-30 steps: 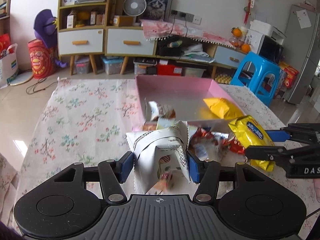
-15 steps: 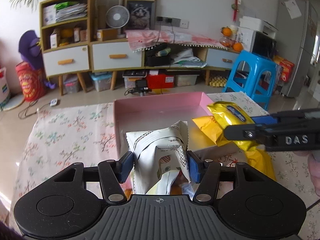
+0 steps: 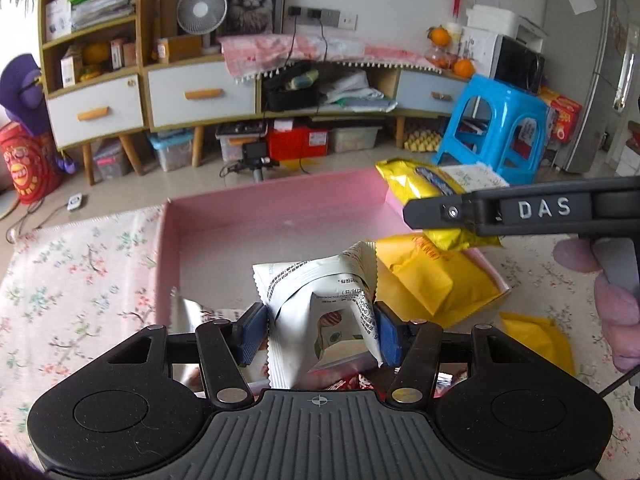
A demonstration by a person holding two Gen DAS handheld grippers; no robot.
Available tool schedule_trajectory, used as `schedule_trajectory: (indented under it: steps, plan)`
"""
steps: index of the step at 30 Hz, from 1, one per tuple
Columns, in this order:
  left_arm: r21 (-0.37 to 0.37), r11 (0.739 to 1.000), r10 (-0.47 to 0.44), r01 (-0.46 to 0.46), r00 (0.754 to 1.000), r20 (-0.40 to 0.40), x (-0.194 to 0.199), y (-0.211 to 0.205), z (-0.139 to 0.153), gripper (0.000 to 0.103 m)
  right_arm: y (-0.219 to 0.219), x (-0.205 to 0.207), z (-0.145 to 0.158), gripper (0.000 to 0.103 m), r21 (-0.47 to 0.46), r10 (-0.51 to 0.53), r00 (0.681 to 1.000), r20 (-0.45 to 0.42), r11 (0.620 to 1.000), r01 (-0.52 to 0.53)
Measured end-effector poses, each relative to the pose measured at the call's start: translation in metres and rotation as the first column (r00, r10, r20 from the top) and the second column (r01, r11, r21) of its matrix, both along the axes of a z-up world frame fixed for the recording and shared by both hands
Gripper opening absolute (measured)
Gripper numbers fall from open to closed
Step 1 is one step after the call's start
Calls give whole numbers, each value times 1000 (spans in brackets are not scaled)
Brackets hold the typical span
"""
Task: Organize snacks
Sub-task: 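Carry both bags into the pink box and open both grippers, then withdraw from the box and grasp the orange-and-white biscuit packet with the right gripper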
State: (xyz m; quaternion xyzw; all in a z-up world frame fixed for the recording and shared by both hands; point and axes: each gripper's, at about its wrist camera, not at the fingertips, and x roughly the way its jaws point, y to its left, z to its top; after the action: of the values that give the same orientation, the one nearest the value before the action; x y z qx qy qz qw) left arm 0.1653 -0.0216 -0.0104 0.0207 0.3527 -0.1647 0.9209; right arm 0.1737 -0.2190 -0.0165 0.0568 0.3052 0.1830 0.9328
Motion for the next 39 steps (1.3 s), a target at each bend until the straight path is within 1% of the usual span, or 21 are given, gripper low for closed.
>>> schedule_trajectory:
  steps: [3,8,12,15,16,18,19,21,23,25,31,34,36,39]
  plan:
    - [10,1000,-3,4,1000,-18,6,-4,-9,56,0,9,-7,42,-16,-9,1000,-13,1000,8]
    - [3,1000,-2,2,999,-34,14,-7,-16,58,0,18,-13,42,-44,-19,1000,-18,999,18]
    - [22,1000,1,0,1000,-30,18,-9,-21,58,-2,22,-16,43,-47,-27,999,-19,999,26]
    - [17,1000,6,-6,1000,-24,19,-9,-23,60,-1,23,-15,44,-43,-23,1000,-17,999,22]
    - [14,1000,8,-7,1000,-20,18,-8,-23,63,0,23,-15,46,-44,-21,1000,-15,999,21]
    - [3,1000,-1,1,1000,-18,17,-8,-23,66,0,22,-14,54,-49,-23,1000,-10,999,22]
    - [1,1000,-6,6,1000,-17,17,-8,-22,69,0,21,-13,57,-49,-21,1000,-6,999,21]
    - [5,1000,-19,19,1000,-1,14,-9,-20,76,0,21,-11,66,-47,-18,1000,1,999,18]
    - [5,999,-31,31,999,11,10,-10,-17,85,1,20,-8,69,-46,-14,1000,6,999,14]
    - [16,1000,-26,26,999,22,6,-12,-14,91,2,17,-5,72,-44,-11,1000,8,999,11]
    - [20,999,-35,34,999,37,-5,-10,-3,93,6,3,9,82,-54,14,999,41,998,-11]
    - [0,1000,-18,18,999,42,-14,-7,4,97,6,-5,17,84,-62,22,998,54,998,-19]
    - [-17,1000,-14,15,999,44,-20,-5,9,98,5,-10,21,89,-70,21,998,61,997,-16]
    - [-20,1000,-14,15,999,48,-30,-3,14,98,6,-17,26,90,-80,20,998,66,997,-15]
